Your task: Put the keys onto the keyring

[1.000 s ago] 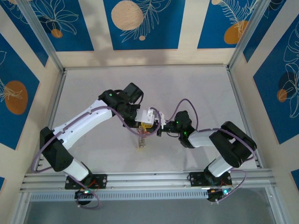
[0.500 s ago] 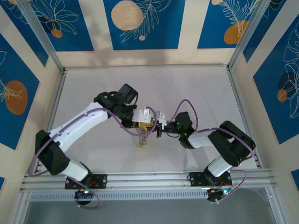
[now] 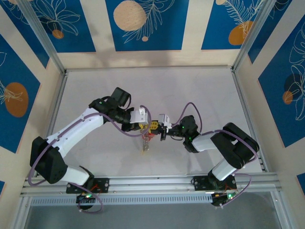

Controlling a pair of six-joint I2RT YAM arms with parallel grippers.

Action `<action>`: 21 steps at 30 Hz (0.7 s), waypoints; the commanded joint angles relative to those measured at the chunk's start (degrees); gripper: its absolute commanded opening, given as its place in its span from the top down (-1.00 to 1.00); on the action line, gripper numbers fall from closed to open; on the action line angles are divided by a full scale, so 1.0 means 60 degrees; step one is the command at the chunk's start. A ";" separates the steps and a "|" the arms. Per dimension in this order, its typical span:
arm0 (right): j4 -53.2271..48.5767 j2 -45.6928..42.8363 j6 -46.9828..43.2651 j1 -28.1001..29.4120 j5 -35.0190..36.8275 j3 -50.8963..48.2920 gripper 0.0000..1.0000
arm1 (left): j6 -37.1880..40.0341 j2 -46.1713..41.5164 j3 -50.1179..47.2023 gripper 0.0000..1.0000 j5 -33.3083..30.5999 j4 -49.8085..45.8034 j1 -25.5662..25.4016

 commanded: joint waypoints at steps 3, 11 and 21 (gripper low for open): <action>0.0510 0.0064 -0.0097 0.0005 -0.0088 -0.0055 1.00 | -0.0096 -0.0315 0.0002 1.00 0.1063 0.0521 0.0057; -0.1246 -0.0383 -0.0824 0.0199 0.0350 0.0132 0.82 | -0.0358 -0.0231 0.0775 1.00 0.0088 -0.0174 0.0004; -0.1724 -0.0537 -0.1040 0.0302 0.0509 0.0443 0.64 | 0.0020 -0.0053 0.1184 1.00 -0.0756 -0.0882 -0.0618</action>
